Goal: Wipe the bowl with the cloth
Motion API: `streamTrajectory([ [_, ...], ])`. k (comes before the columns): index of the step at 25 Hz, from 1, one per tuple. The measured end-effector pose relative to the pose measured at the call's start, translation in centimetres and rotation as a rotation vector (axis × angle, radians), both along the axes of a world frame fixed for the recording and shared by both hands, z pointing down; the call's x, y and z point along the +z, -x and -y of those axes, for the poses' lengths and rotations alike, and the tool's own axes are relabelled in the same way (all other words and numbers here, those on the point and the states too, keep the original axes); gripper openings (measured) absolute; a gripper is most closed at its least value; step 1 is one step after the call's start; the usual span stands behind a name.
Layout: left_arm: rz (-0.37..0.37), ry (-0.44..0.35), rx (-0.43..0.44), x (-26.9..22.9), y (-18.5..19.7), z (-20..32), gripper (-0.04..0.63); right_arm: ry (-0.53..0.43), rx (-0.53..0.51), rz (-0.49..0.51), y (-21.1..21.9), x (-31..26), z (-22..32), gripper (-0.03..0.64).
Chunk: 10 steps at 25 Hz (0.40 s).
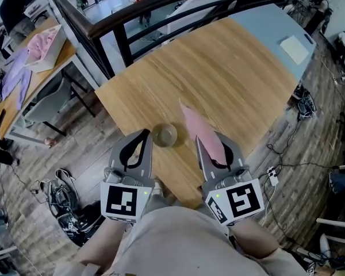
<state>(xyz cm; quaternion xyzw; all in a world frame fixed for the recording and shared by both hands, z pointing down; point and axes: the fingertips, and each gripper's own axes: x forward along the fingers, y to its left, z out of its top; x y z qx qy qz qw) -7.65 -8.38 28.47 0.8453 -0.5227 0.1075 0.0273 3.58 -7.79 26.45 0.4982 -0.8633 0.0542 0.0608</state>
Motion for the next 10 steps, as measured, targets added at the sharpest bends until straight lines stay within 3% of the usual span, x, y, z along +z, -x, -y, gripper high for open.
streamTrajectory([
  [10, -0.002, 0.005, -0.009, -0.06, 0.29, -0.45, 0.003, 0.005, -0.004, -0.007, 0.22, 0.11, -0.45, 0.015],
])
